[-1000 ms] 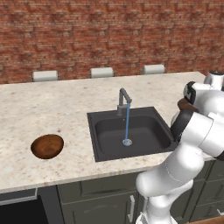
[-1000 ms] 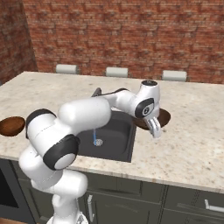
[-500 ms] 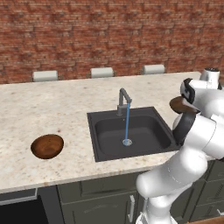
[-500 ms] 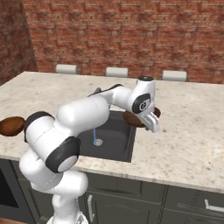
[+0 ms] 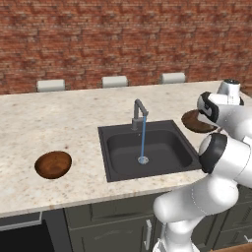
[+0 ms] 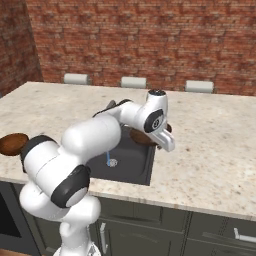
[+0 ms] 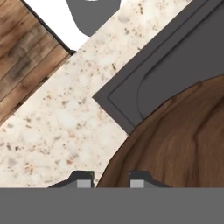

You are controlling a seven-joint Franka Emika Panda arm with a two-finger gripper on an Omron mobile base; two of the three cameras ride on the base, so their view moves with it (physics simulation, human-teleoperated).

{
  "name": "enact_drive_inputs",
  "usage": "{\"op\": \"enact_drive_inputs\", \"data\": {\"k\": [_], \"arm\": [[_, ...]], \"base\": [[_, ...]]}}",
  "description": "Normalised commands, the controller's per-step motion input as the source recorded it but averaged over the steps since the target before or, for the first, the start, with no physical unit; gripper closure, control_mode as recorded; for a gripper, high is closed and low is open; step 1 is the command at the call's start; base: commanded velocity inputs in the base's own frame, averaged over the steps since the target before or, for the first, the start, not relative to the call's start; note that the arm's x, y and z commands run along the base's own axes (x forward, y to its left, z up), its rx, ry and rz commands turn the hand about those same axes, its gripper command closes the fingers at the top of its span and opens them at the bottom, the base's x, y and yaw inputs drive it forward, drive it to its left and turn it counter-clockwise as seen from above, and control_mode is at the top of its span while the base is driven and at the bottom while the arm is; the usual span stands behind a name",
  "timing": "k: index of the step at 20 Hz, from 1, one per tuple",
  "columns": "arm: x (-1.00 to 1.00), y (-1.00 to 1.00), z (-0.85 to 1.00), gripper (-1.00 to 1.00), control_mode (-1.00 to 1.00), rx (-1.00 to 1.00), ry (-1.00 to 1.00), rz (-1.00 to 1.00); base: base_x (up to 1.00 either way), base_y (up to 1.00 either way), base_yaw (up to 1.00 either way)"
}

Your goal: Rinse each bowl for a few seconds and place them down in the sink or on the counter.

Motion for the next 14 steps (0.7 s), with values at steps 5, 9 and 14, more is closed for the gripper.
{"op": "enact_drive_inputs", "data": {"k": [5,9,14], "arm": [[0.01,0.25,-0.21,1.00,-1.00,0.00,0.00,0.14],[0.20,0.21,-0.11,1.00,-1.00,0.00,0.03,0.13],[0.22,0.20,-0.10,1.00,-1.00,0.10,0.00,0.07]], "base": [[0.00,0.00,0.00],[0.00,0.00,0.00],[0.00,0.00,0.00]]}}
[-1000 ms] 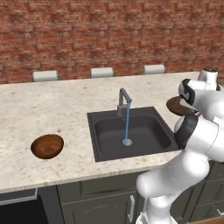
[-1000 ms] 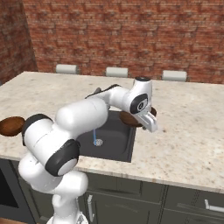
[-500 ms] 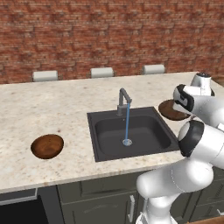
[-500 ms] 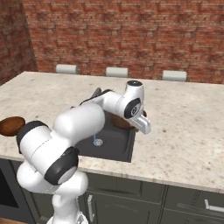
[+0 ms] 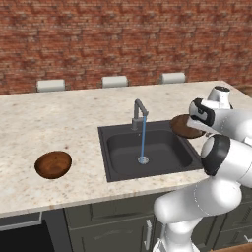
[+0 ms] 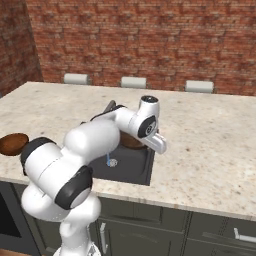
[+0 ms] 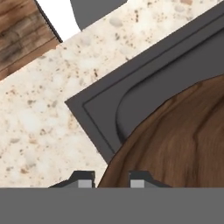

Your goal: Rinse each bowl for a few seconds and place them down in the sink or on the counter.

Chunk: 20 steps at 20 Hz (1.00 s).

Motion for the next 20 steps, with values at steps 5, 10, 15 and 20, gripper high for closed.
{"op": "enact_drive_inputs", "data": {"k": [5,10,15,20], "arm": [[0.20,0.14,-0.12,1.00,-1.00,0.10,0.00,0.07],[0.14,0.17,-0.13,1.00,-1.00,0.03,0.00,0.06],[0.13,0.17,-0.10,1.00,-1.00,0.00,0.01,0.05],[0.12,0.13,-0.09,1.00,-1.00,0.00,0.00,0.05]], "base": [[0.00,0.00,0.00],[0.00,0.00,0.00],[0.00,0.00,0.00],[0.00,0.00,0.00]]}}
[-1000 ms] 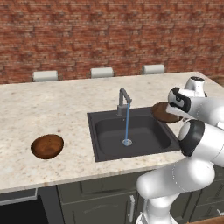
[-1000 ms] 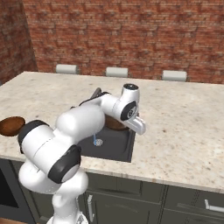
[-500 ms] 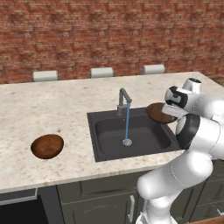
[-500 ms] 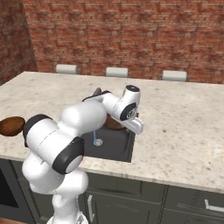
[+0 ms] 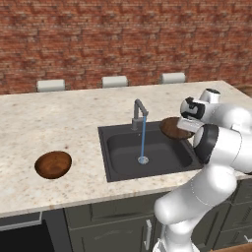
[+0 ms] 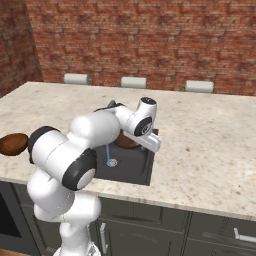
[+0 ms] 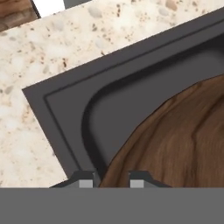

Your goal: Rinse each bowl for a few seconds and place them down in the sink or on the counter.

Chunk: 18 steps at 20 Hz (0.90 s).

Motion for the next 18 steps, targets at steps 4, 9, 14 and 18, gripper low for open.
{"op": "enact_drive_inputs", "data": {"k": [4,9,14,18], "arm": [[0.21,0.12,-0.10,1.00,-1.00,0.00,0.00,0.07],[0.23,0.16,-0.13,1.00,-1.00,0.00,0.00,0.09],[0.16,0.10,-0.18,1.00,-1.00,0.02,0.00,0.10],[0.13,0.02,-0.17,1.00,-1.00,0.01,0.00,0.10]], "base": [[0.00,0.00,0.00],[0.00,0.00,0.00],[0.00,0.00,0.00],[0.00,0.00,0.00]]}}
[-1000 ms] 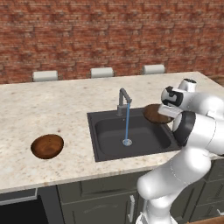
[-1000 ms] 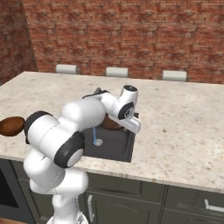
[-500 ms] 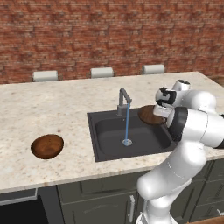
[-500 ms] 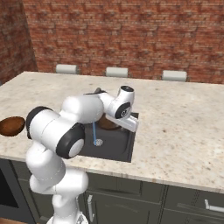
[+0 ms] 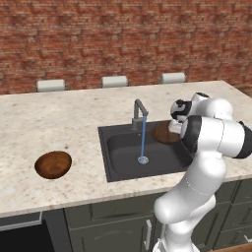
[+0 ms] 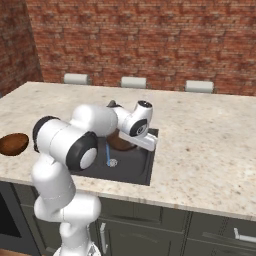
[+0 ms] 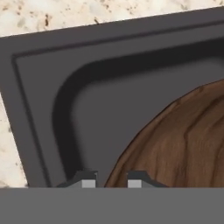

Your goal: Rinse each bowl for a few seconds and place them down in the sink or on the counter.

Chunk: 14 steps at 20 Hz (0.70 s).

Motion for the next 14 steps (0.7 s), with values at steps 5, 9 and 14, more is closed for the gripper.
{"op": "enact_drive_inputs", "data": {"k": [5,9,14], "arm": [[0.16,0.03,-0.21,1.00,-1.00,0.04,-0.01,0.10],[0.15,0.02,-0.19,1.00,-1.00,0.12,-0.05,0.08],[0.15,0.02,-0.19,1.00,-1.00,0.18,-0.07,0.06]], "base": [[0.00,0.00,0.00],[0.00,0.00,0.00],[0.00,0.00,0.00]]}}
